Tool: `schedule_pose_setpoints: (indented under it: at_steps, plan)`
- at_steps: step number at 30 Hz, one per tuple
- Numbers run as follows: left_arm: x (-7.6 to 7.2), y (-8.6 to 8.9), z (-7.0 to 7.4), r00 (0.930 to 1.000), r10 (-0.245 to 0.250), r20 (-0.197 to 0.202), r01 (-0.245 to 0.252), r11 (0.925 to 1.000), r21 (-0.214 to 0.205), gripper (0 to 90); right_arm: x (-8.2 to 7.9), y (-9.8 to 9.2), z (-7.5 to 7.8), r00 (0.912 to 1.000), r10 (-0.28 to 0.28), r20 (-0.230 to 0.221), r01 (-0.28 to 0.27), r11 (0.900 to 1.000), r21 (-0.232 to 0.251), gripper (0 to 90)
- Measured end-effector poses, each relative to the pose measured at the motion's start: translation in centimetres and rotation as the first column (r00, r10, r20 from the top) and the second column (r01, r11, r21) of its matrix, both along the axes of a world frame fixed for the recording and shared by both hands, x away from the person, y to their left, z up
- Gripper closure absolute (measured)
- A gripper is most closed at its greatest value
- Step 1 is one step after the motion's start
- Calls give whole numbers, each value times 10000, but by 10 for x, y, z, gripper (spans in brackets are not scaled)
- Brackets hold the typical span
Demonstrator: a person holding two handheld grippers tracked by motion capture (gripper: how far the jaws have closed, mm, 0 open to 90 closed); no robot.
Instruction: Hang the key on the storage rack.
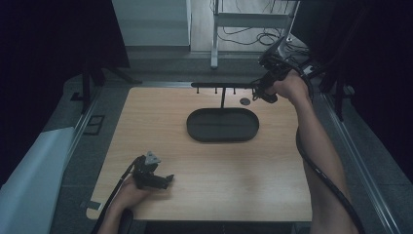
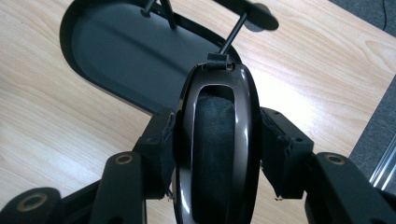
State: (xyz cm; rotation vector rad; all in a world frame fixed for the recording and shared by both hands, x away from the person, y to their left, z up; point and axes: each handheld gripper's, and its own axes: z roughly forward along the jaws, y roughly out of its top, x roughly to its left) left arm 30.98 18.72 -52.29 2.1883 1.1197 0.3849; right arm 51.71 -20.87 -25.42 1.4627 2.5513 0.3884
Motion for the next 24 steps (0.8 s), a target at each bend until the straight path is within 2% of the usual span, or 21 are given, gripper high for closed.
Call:
schedule_pose_setpoints:
  at_steps: [6, 15, 24]
  plan:
    - [0, 0, 0, 10000, -2, -1, 2, 10000, 6, 0, 6, 5, 6, 9998, -127, 130, 127, 9999, -29, 487]
    - [0, 0, 0, 10000, -6, -1, 6, 10000, 7, 0, 15, 11, 5, 9992, -273, 285, 275, 9996, -66, 487]
    - [0, 0, 0, 10000, -6, 2, 6, 10000, -7, 0, 22, 1, -1, 9958, -754, 513, 765, 9969, -187, 487]
